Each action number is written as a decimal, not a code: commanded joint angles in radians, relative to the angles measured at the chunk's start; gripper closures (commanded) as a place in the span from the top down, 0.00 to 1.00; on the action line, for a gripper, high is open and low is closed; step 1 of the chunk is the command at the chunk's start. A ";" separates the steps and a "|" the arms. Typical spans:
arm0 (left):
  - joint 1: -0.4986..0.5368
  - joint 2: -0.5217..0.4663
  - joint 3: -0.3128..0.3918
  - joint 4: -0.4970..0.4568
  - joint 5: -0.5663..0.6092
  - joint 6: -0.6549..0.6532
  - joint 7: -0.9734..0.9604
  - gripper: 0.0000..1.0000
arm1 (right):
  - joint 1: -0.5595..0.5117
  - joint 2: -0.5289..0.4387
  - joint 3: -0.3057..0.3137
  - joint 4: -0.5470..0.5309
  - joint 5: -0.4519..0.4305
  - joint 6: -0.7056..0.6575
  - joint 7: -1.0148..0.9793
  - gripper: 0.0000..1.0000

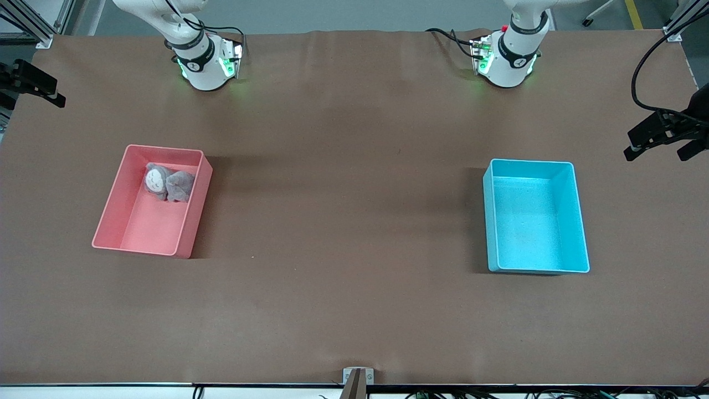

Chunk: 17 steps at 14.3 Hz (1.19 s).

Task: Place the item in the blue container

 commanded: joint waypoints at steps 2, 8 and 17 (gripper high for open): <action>0.002 0.003 -0.002 0.012 -0.001 -0.011 -0.009 1.00 | -0.005 0.005 0.000 0.030 0.008 -0.006 -0.009 1.00; 0.002 0.002 -0.002 0.014 -0.001 -0.011 -0.009 1.00 | -0.005 0.005 0.000 0.028 0.008 -0.007 0.034 1.00; 0.002 0.003 -0.004 0.012 -0.001 -0.011 -0.009 1.00 | -0.034 0.240 -0.003 0.032 -0.007 0.072 0.017 1.00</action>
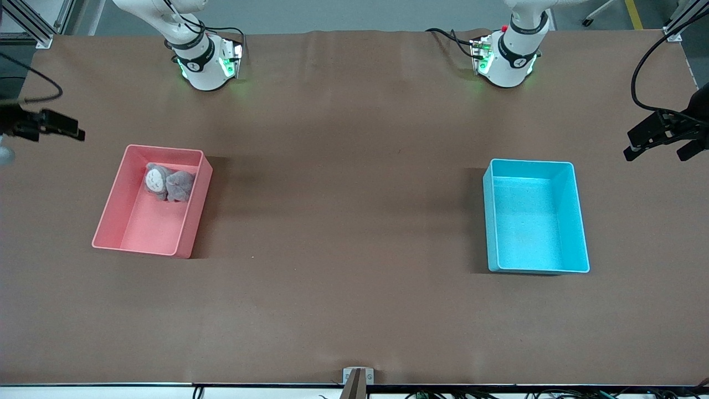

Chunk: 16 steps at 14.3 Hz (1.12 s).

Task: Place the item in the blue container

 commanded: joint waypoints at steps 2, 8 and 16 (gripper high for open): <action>0.002 0.003 -0.002 0.014 -0.001 -0.011 -0.009 1.00 | -0.043 0.069 0.004 0.018 -0.002 0.034 -0.003 1.00; 0.002 0.003 -0.003 0.014 -0.001 -0.011 -0.009 1.00 | -0.049 0.072 0.004 -0.155 -0.002 0.221 0.011 1.00; 0.004 0.003 -0.003 0.013 -0.001 -0.011 -0.009 1.00 | -0.074 0.066 0.005 -0.649 0.006 0.773 0.012 1.00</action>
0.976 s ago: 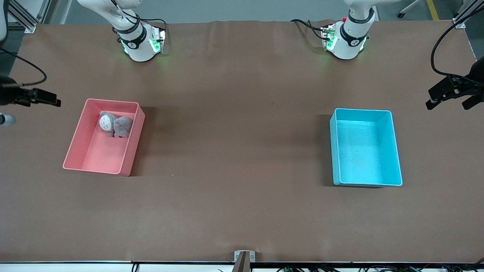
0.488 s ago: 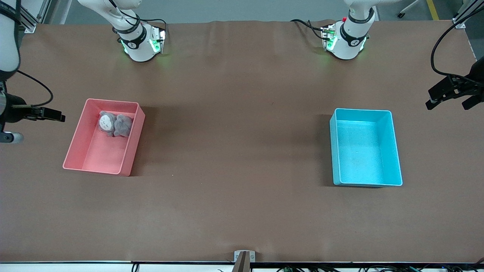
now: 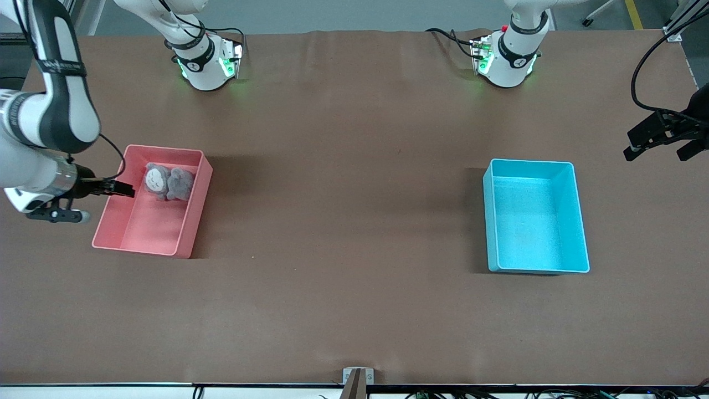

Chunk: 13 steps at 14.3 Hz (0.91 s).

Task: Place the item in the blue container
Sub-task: 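Reach the right gripper down into the pink box toward the plush toys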

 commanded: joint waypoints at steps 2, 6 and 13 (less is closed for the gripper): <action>0.004 0.003 -0.002 0.013 -0.001 -0.011 -0.009 1.00 | -0.022 -0.038 0.011 -0.143 0.007 0.093 0.010 1.00; 0.002 0.003 -0.003 0.013 -0.001 -0.011 -0.008 1.00 | -0.038 -0.006 0.011 -0.182 0.007 0.115 0.010 1.00; 0.002 0.003 -0.002 0.014 -0.001 -0.011 -0.009 1.00 | -0.036 0.047 0.011 -0.263 0.007 0.224 0.027 1.00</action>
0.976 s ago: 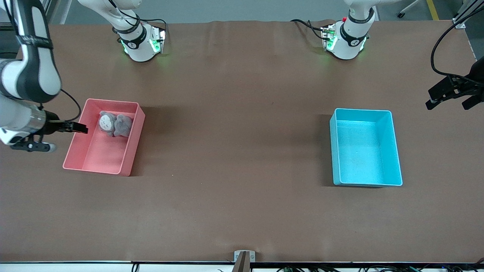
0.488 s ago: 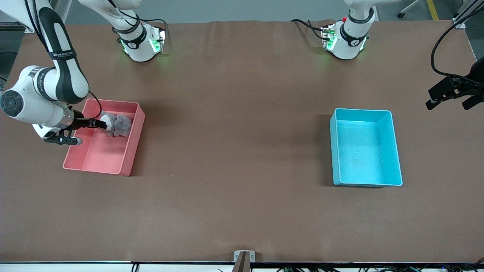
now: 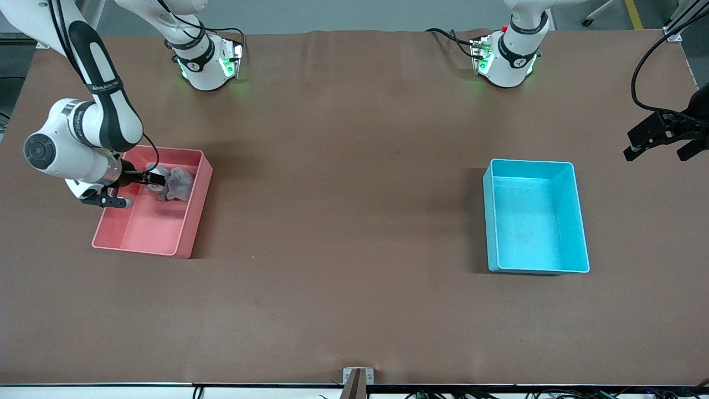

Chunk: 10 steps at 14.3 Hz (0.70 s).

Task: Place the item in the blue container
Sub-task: 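Grasp the white-bellied Totoro with the right gripper and lift it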

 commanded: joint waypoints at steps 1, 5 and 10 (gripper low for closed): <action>0.002 0.003 -0.002 0.013 -0.001 -0.011 -0.009 1.00 | -0.016 0.024 0.012 -0.015 0.005 0.021 0.015 1.00; 0.002 0.003 -0.002 0.013 -0.001 -0.009 -0.009 1.00 | -0.016 0.070 0.013 -0.015 0.005 0.028 0.016 1.00; 0.002 0.003 -0.003 0.014 -0.001 -0.011 -0.009 1.00 | -0.016 0.096 0.012 -0.011 0.005 0.025 0.019 0.99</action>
